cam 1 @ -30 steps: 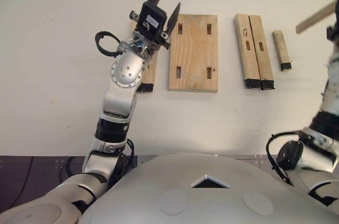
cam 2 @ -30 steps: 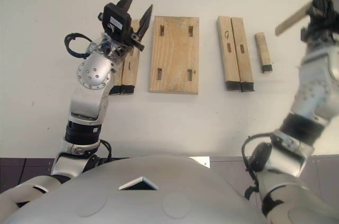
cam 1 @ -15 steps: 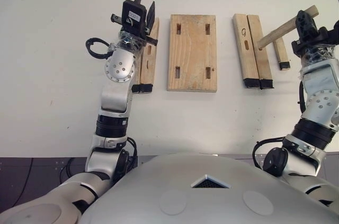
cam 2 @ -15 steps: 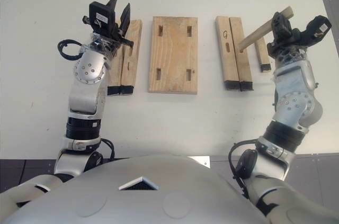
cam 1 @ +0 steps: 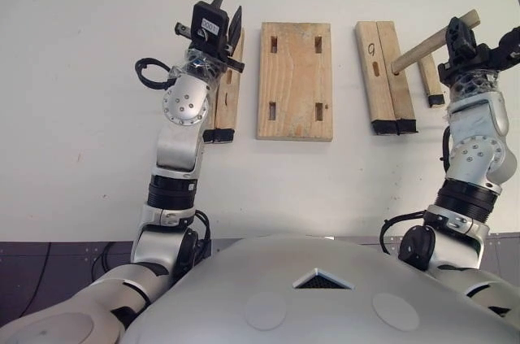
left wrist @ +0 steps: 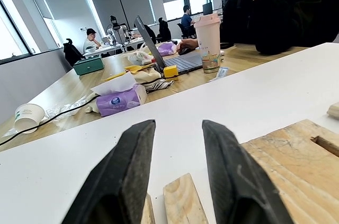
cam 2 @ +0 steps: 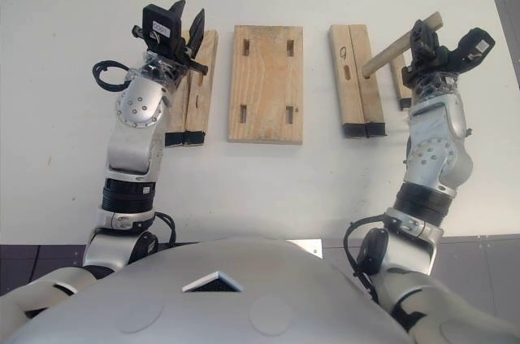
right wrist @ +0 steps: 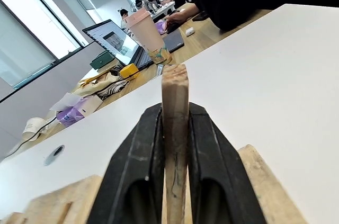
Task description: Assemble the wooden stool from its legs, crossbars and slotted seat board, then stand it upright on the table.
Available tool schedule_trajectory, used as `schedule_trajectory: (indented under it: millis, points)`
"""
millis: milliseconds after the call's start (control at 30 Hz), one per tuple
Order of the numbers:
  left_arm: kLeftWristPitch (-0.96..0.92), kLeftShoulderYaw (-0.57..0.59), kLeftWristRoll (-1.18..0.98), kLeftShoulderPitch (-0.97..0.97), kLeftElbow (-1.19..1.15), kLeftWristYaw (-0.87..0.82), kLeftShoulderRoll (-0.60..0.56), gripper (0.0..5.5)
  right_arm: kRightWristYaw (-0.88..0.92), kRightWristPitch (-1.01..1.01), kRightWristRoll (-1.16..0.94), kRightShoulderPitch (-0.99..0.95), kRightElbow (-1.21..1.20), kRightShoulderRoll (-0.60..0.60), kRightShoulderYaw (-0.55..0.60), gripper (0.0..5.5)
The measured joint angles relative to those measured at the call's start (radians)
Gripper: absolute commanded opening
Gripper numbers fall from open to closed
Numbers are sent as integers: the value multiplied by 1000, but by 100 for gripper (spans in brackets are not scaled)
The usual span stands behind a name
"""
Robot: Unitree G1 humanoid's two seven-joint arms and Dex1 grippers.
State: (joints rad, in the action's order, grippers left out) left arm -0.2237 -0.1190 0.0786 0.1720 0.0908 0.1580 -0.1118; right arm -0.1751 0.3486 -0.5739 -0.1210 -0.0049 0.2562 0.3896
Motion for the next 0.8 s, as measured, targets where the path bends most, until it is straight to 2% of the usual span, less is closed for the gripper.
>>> schedule_trajectory:
  millis: [67, 167, 467, 700, 733, 767, 800]
  points:
    - [0, 0, 0, 0, 0, 0, 0, 160, -6, -60, 102, 17, -15, 28, -67, 38]
    - [0, 0, 0, 0, 0, 0, 1, 160, 2, -104, 184, 33, -4, 32, -108, 38]
    - [1, 1, 1, 0, -4, -3, 2, 160, 53, -299, 302, 106, 39, -15, -157, 38]
    - [1, 2, 1, 0, -7, -8, 8, 160, 70, -318, 343, 112, 40, -38, -175, 38]
    - [1, 2, 1, 0, -7, -10, 10, 160, 71, -317, 349, 111, 40, -31, -178, 77]
    - [1, 2, 1, 0, -7, -14, 11, 160, 70, -312, 353, 111, 40, -10, -190, 93]
    - [6, 1, 3, -1, -7, -20, 14, 160, 68, -230, 381, 127, 84, -1, -200, 113]
